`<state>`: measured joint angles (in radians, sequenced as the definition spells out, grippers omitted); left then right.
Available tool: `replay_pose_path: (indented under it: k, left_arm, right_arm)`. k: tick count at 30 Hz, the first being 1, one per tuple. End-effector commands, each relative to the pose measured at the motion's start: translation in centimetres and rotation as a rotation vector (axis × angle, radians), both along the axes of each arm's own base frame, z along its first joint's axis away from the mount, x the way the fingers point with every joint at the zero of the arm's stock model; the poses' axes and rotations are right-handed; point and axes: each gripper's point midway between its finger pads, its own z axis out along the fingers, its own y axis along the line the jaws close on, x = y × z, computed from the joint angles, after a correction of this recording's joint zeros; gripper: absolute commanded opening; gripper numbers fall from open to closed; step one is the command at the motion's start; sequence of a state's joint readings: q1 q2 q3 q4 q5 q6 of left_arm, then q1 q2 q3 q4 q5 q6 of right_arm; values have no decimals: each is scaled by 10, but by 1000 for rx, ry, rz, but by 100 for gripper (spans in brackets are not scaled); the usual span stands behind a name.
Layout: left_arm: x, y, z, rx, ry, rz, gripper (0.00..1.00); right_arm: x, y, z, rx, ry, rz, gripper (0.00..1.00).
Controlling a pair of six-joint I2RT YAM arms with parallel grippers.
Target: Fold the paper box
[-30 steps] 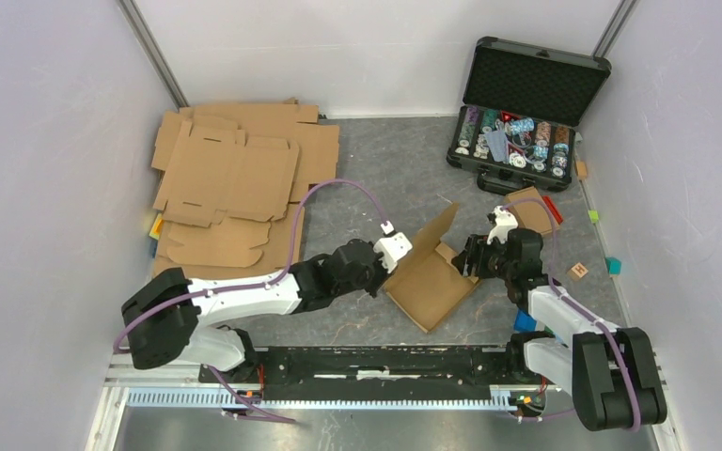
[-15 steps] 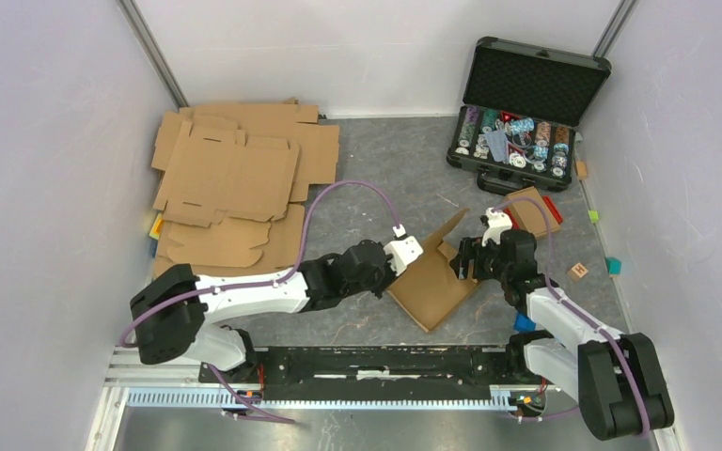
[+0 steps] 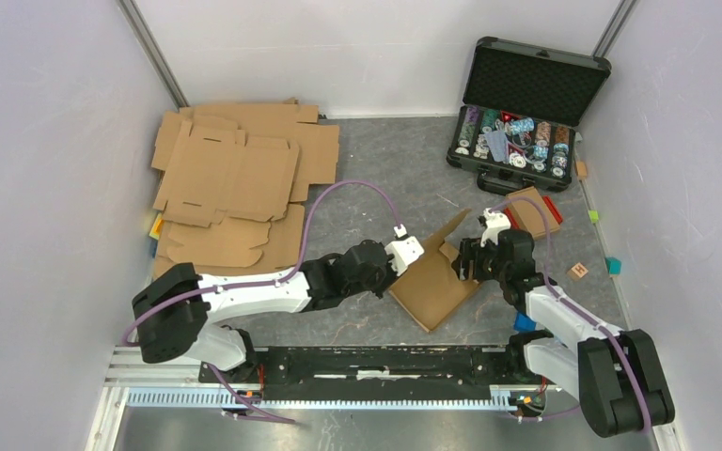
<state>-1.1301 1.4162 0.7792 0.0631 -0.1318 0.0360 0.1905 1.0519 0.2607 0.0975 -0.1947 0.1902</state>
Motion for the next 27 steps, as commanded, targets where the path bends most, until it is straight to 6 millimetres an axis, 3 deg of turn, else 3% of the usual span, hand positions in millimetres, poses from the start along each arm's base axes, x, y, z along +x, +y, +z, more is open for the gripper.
replay_pose_path:
  k: [1, 5, 11, 19, 27]
  left_arm:
    - [0, -9, 6, 7, -33, -40, 10]
    - [0, -9, 7, 4, -33, -39, 10]
    - [0, -8, 8, -1, -34, -38, 10]
    - [-3, -10, 9, -14, -25, -50, 10]
    - [-3, -10, 8, -13, -25, -51, 10]
  right_arm:
    - [12, -22, 9, -88, -34, -102, 78]
    - [16, -32, 15, -125, -62, -156, 75]
    - [16, -28, 11, -122, -40, -138, 62]
    - [8, -13, -2, -100, 20, -47, 62]
    - [8, -21, -10, -140, 58, -83, 59]
